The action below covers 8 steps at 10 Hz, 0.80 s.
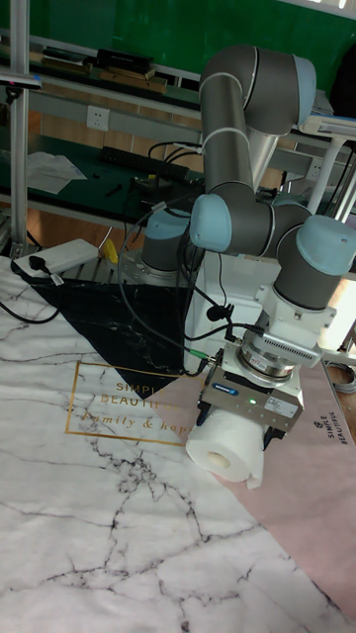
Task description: Take the roll of paper down from the shelf
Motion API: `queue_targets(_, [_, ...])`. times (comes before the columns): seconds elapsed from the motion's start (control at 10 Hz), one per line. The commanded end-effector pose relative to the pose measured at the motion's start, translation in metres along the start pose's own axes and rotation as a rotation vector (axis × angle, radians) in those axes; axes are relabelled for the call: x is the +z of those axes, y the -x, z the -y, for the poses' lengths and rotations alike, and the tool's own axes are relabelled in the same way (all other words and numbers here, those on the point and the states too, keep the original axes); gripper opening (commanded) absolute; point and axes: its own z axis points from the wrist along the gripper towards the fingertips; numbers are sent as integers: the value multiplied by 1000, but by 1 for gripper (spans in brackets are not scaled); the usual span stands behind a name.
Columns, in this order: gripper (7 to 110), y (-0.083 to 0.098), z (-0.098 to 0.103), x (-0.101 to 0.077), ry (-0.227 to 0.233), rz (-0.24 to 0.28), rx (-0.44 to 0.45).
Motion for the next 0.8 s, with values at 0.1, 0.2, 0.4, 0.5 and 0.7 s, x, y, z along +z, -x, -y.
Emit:
queue_targets(0.1, [7, 18, 12, -11, -28, 70, -70])
queue_targets(0.2, [7, 20, 9, -13, -26, 69, -73])
queue_targets(0.4, [7, 26, 7, -17, -40, 74, -82])
queue_targets(0.5, [7, 29, 6, -19, -37, 80, -91])
queue_targets(0.7, [7, 32, 4, -23, -36, 83, -100])
